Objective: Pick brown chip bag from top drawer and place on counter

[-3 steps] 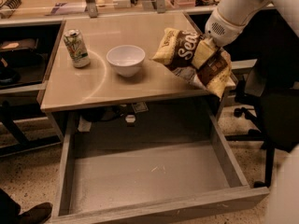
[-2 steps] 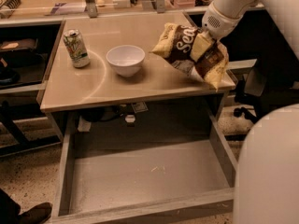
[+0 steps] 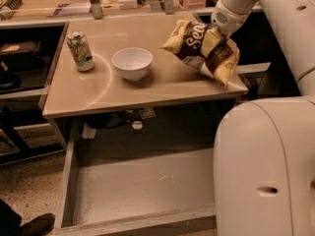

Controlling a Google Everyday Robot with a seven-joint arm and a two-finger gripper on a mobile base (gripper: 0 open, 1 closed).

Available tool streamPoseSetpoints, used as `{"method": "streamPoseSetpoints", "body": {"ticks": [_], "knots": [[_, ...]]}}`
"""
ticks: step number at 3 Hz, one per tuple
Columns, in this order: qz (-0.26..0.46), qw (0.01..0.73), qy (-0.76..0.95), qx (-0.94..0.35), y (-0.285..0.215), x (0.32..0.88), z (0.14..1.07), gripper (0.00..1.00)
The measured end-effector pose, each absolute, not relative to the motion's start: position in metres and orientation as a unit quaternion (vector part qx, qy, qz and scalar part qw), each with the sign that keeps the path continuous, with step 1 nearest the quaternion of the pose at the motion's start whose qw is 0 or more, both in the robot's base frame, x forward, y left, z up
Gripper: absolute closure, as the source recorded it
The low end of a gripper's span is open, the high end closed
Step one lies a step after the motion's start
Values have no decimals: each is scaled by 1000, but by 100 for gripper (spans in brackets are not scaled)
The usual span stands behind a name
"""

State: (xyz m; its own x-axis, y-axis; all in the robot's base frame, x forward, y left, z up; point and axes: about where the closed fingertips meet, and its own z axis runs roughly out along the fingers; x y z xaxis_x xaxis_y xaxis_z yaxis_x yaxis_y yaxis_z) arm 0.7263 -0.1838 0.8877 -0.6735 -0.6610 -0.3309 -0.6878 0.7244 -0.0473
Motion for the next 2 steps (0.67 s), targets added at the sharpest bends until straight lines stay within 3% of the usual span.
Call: {"method": "streamPoseSetpoints", "body": {"ticks": [2], "knots": [[46, 161, 919, -357, -188, 746, 866, 95]]}}
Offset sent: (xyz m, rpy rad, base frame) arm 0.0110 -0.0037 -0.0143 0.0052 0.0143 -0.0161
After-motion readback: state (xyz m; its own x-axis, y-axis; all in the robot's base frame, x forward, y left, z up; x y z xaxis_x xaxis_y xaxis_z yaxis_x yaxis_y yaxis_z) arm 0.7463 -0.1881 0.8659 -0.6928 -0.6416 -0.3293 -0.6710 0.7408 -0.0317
